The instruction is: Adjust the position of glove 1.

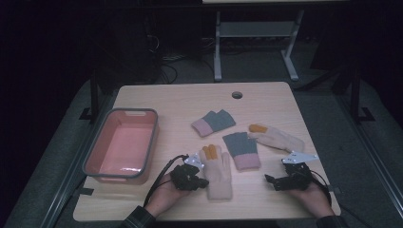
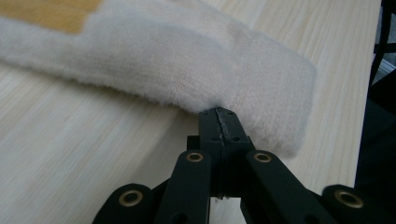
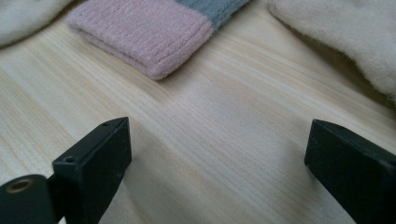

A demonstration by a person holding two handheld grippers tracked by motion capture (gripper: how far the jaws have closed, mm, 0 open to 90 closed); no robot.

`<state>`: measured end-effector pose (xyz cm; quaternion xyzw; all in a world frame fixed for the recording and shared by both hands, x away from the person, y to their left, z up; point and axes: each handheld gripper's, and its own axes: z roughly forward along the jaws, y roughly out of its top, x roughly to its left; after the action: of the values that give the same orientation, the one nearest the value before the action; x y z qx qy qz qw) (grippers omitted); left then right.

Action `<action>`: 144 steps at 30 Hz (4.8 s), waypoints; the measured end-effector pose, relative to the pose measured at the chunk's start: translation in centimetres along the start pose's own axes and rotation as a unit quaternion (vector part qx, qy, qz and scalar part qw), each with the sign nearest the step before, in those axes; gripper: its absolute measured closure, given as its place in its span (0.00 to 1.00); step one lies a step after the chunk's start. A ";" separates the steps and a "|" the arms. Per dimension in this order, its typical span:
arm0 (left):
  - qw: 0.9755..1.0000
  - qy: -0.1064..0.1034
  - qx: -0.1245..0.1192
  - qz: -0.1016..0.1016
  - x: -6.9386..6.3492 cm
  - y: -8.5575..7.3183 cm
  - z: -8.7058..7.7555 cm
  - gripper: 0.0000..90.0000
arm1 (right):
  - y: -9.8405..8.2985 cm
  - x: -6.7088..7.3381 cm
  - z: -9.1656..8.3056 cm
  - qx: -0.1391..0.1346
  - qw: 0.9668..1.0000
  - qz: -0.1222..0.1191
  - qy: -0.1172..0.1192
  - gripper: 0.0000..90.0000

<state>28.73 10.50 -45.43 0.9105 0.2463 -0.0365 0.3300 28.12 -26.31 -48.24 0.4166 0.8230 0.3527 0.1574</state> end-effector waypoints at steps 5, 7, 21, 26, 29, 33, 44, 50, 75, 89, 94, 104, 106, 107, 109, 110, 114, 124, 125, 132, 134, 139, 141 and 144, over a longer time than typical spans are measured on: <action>1.000 -0.009 -0.001 0.014 -0.9 0.7 1.1 1.00 | 0.0 0.0 0.0 0.000 1.000 -0.001 0.000 0.08; 1.000 -0.011 0.001 0.021 -1.1 0.9 1.5 1.00 | 0.0 0.0 0.0 0.000 1.000 -0.001 0.000 0.08; 0.999 -0.015 -0.010 0.052 -2.2 2.2 3.0 0.99 | 0.0 0.0 0.0 -0.001 1.000 -0.003 0.000 0.08; 0.998 -0.011 -0.027 0.050 -1.7 1.5 1.6 0.98 | 0.0 0.0 0.0 -0.001 1.000 -0.002 0.001 0.08; 0.998 0.000 -0.036 0.052 -1.2 1.0 0.6 0.94 | 0.0 0.0 0.0 -0.001 1.000 -0.003 0.001 0.08; 0.997 0.018 -0.044 0.054 -0.3 0.0 -0.7 0.88 | 0.0 0.0 0.0 -0.001 1.000 -0.003 0.001 0.08; 0.995 0.072 -0.045 0.047 2.1 -3.3 -2.5 0.46 | 0.1 0.0 0.1 -0.001 1.000 -0.001 0.002 0.07; 0.994 0.084 -0.048 0.047 2.7 -4.3 -2.4 0.28 | 0.1 0.0 0.1 0.000 1.000 -0.002 0.002 0.07; 0.990 0.087 -0.081 0.073 2.7 -4.9 -1.5 0.14 | 4.0 -2.4 -1.2 -0.003 0.999 -0.039 -0.022 0.43; 0.990 0.086 -0.078 0.075 2.8 -4.8 -1.5 0.14 | 5.9 -5.0 -0.1 0.010 0.997 -0.059 -0.056 0.58; 0.990 0.086 -0.078 0.074 2.8 -4.8 -1.5 0.14 | 5.9 -5.4 1.1 0.027 0.994 -0.071 -0.073 0.54; 0.990 0.087 -0.078 0.074 2.8 -4.8 -1.5 0.14 | 5.7 -5.9 2.2 0.056 0.993 -0.071 -0.076 0.88; 0.990 0.086 -0.078 0.074 2.8 -4.8 -1.5 0.14 | 5.6 -5.9 2.3 0.061 0.993 -0.067 -0.069 0.93; 0.990 0.086 -0.078 0.074 2.8 -4.8 -1.5 0.14 | 5.6 -5.9 2.3 0.061 0.993 -0.067 -0.069 0.93; 0.990 0.086 -0.078 0.074 2.8 -4.8 -1.5 0.14 | 5.6 -6.0 2.3 0.065 0.994 -0.063 -0.062 0.97; 0.990 0.086 -0.080 0.071 2.8 -4.8 -1.5 0.14 | 5.6 -6.1 2.3 0.064 0.995 -0.055 -0.057 0.98; 0.990 0.086 -0.081 0.071 2.8 -4.7 -1.5 0.14 | 5.8 -6.4 1.7 0.056 0.997 -0.040 -0.046 0.99; 0.991 0.085 -0.081 0.071 2.8 -4.7 -1.4 0.14 | 7.4 -5.6 -1.5 0.020 0.999 -0.023 -0.020 0.99; 0.991 0.085 -0.081 0.071 2.8 -4.7 -1.4 0.14 | 7.6 -5.4 -1.9 0.018 0.999 -0.023 -0.016 0.99; 0.990 0.087 -0.080 0.076 2.9 -4.7 -1.5 0.14 | 8.5 -4.1 -4.9 -0.021 0.999 -0.009 0.042 0.99; 0.990 0.087 -0.080 0.075 2.9 -4.7 -1.5 0.14 | 8.5 -4.4 -5.2 -0.032 0.998 0.008 0.062 0.99; 0.990 0.085 -0.080 0.073 2.9 -4.7 -1.4 0.14 | 7.4 -6.7 -3.3 -0.010 0.998 0.048 0.041 0.99; 0.990 0.086 -0.081 0.073 2.9 -4.7 -1.4 0.14 | 7.1 -7.5 -2.7 -0.004 0.998 0.056 0.033 0.99; 0.990 0.085 -0.078 0.076 2.9 -4.7 -1.5 0.14 | 6.9 -8.2 -2.5 -0.010 0.997 0.065 0.029 1.00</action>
<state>28.94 15.74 -47.68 0.8978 0.2056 0.0860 0.3798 35.60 -31.15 -41.89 0.4574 0.7946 0.3826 0.1141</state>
